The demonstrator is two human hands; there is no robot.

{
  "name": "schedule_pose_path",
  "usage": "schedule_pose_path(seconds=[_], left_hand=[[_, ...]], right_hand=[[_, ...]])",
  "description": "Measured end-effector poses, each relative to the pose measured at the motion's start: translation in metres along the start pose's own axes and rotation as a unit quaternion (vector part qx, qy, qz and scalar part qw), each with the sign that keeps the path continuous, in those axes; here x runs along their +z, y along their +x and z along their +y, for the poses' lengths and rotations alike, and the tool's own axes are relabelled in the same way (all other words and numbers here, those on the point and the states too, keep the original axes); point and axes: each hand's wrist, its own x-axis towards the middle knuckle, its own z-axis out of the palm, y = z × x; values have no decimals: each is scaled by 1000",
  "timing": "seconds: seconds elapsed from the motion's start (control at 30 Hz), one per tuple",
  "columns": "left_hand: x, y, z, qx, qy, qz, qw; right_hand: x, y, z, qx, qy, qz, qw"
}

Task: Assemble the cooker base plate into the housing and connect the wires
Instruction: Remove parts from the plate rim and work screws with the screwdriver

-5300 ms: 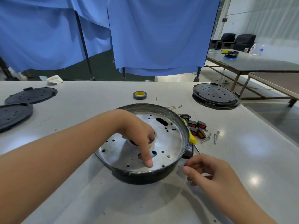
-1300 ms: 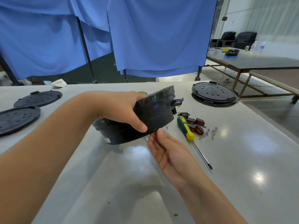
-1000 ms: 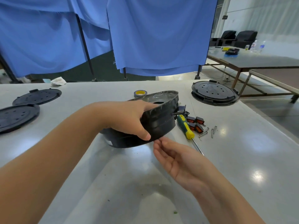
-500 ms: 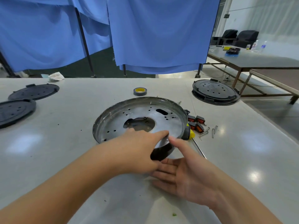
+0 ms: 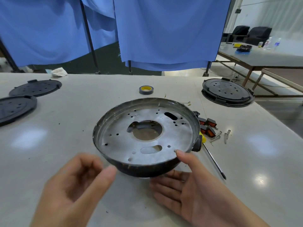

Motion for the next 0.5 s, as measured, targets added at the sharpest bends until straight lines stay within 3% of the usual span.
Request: schedule_pose_path(seconds=[0.03,0.1,0.17,0.27,0.33,0.4,0.5], left_hand=[[-5,-2,-7,-104,-41,-25,993],[-11,-3,-14,-302,-121,-133,936],[-10,-3,-15,-393,-186,-208,876],[5,11,-20,-466,-233,-221,825],[10,19,-17,-466,-276,-255,801],[17,20,-15,-456,-301,-276,791],[30,19,-15,-434,-352,-244,793]], right_hand=[[1,0,0,1,-1,-3,1000],[1,-1,-1,-4,-3,-8,1000],[2,-1,-1,-10,-2,-12,1000],[3,-1,0,-14,1,-15,1000],[4,-1,0,-17,4,-17,1000],[4,-2,0,-24,1,-8,1000],[5,-3,-2,-35,-8,3,999]])
